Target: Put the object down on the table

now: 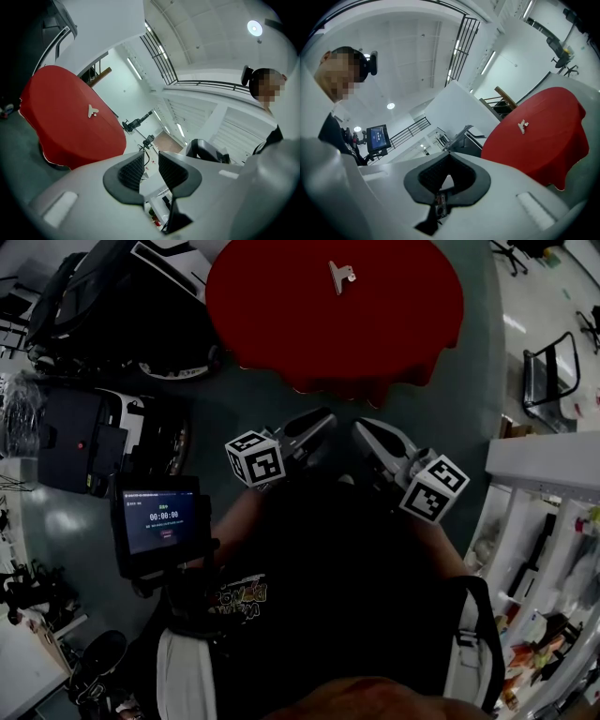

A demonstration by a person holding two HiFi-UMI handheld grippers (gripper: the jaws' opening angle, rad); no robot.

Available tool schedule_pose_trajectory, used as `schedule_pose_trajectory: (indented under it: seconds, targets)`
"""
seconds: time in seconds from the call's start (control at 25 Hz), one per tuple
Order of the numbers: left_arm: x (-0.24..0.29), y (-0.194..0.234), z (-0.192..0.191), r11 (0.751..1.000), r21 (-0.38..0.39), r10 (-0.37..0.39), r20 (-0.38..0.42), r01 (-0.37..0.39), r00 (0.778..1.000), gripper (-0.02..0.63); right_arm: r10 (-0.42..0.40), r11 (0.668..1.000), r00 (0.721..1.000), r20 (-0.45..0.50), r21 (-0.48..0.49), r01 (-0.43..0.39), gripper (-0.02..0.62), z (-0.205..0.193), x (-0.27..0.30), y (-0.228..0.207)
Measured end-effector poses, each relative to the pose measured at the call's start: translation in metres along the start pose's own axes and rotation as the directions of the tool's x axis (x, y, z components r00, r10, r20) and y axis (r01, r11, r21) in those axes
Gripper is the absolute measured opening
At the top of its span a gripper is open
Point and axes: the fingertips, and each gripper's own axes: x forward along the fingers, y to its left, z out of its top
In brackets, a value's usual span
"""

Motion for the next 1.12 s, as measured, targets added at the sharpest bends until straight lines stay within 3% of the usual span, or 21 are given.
schedule_pose_trajectory:
  seconds: [0.52, 0.68, 0.88, 1.12]
  targets:
    - [-0.034, 0.045, 0.043, 0.999, -0.018, 0.04, -0.017, -0.04, 0.999, 0.106, 0.018, 0.998, 1.0, 0.002, 0.059, -0.018, 0.003, -0.001, 0.071, -0.002]
    - [-0.041, 0.067, 0.065, 0.999, -0.032, 0.013, -0.032, -0.014, 0.999, 0.106, -0.033, 0.997, 0.999, 0.037, 0.071, 0.03, 0.005, 0.004, 0.098, -0.01]
    - [-0.074, 0.128, 0.126, 0.997, -0.067, -0.032, -0.041, 0.029, 0.999, 0.106, -0.104, 0.993, 0.993, 0.058, 0.064, 0.1, 0.006, 0.01, 0.189, -0.017]
    - [-0.078, 0.132, 0.126, 0.996, -0.069, -0.05, -0.028, 0.048, 0.998, 0.106, -0.165, 0.986, 0.984, 0.073, 0.048, 0.162, 0.028, 0.009, 0.182, -0.035]
